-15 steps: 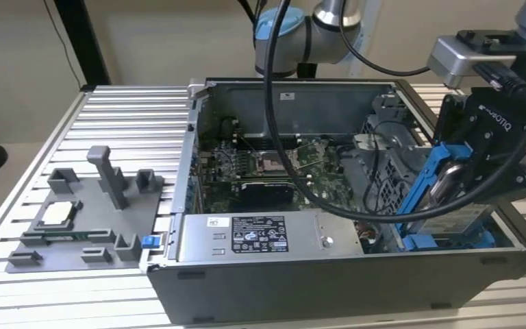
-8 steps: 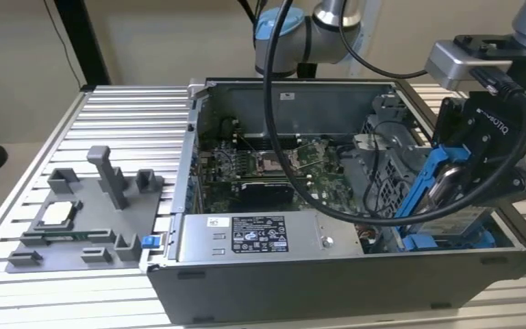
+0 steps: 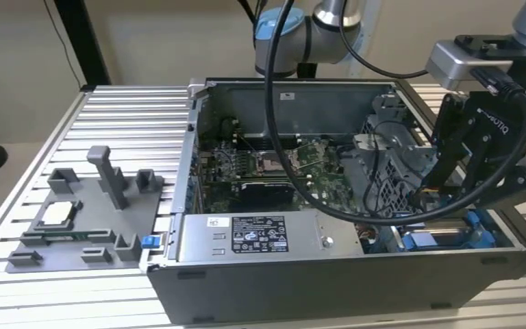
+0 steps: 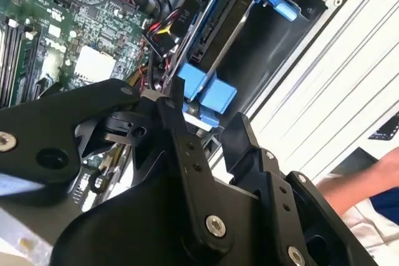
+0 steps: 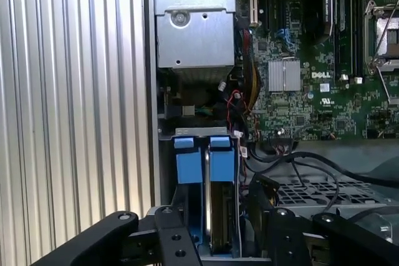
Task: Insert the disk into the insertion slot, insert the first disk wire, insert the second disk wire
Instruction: 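Insert the disk into the insertion slot, then insert the first disk wire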
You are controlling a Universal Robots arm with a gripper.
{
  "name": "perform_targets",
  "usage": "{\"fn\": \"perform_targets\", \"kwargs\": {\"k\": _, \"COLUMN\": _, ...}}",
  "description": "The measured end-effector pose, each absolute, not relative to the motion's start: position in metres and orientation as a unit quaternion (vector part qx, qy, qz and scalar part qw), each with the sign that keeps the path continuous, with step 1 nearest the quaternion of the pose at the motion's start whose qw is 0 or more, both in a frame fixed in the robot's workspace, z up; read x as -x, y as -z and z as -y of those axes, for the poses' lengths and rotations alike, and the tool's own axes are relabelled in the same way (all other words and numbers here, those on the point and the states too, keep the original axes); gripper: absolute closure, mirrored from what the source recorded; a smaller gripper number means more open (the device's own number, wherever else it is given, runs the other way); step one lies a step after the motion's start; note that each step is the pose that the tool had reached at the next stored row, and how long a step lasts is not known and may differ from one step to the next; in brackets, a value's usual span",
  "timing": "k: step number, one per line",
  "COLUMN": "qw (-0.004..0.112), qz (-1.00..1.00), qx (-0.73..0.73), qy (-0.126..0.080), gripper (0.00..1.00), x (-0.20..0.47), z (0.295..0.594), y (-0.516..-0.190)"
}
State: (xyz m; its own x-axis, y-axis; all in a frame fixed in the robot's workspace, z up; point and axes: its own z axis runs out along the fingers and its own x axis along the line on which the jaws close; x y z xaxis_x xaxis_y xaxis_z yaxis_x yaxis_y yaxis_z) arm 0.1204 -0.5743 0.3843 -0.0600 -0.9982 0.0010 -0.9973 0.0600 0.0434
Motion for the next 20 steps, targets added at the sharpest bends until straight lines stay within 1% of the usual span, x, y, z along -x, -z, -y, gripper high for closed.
{"fn": "perform_targets", "kwargs": {"k": 14, "qw": 0.015, "qz": 0.728, "qx": -0.685, "qy": 0.015, "gripper": 0.0, "x": -0.151, "z": 0.555, "y": -0.381}}
{"fn": "perform_targets", "kwargs": {"k": 20, "qw": 0.015, "qz": 0.729, "qx": -0.684, "qy": 0.015, "gripper": 0.0, "x": -0.155, "z": 0.544, "y": -0.375}}
